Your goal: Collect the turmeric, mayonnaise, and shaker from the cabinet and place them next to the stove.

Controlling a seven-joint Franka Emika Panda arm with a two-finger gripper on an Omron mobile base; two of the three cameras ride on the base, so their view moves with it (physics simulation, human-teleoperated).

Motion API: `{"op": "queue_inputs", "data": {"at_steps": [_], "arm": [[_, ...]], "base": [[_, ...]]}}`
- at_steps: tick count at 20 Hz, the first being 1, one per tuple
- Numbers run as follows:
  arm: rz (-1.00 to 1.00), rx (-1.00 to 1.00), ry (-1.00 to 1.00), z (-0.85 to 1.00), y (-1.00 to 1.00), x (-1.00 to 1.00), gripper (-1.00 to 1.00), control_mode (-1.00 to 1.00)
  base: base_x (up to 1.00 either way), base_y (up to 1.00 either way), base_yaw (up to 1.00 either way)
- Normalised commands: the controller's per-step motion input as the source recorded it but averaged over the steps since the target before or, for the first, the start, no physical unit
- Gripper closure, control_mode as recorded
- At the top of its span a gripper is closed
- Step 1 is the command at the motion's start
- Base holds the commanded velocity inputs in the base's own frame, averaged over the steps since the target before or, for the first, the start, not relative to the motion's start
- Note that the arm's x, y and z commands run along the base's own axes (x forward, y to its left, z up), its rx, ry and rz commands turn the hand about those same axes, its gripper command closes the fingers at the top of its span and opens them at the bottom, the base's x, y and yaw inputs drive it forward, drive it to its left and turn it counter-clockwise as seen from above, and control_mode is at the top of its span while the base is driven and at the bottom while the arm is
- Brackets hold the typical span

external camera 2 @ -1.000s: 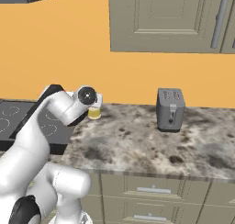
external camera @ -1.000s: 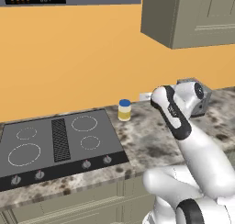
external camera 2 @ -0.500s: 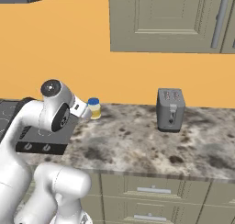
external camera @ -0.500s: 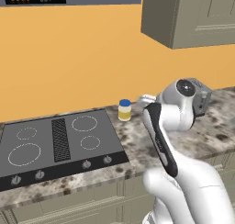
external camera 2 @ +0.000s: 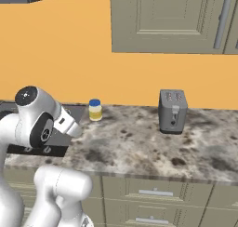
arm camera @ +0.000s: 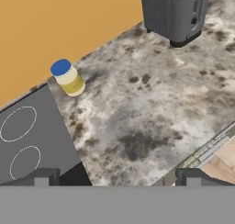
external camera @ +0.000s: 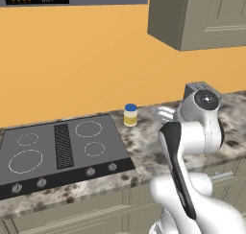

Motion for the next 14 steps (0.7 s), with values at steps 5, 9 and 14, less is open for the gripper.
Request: {"op": "queue_inputs", "data": {"at_steps": [5, 9, 14], "arm": [[-0.02, 0.0, 0.0, 0.01, 0.0, -0.27, -1.0, 1.0], [0.0, 0.0, 0.0, 0.0, 0.0, 0.0, -1.0, 1.0], [0.0, 0.0, 0.0, 0.0, 0.0, 0.0, -1.0, 1.0]], "base": [[-0.11, 0.04, 0.01], [-0.03, -0.31, -0.25], [0.0, -0.09, -0.71]]}}
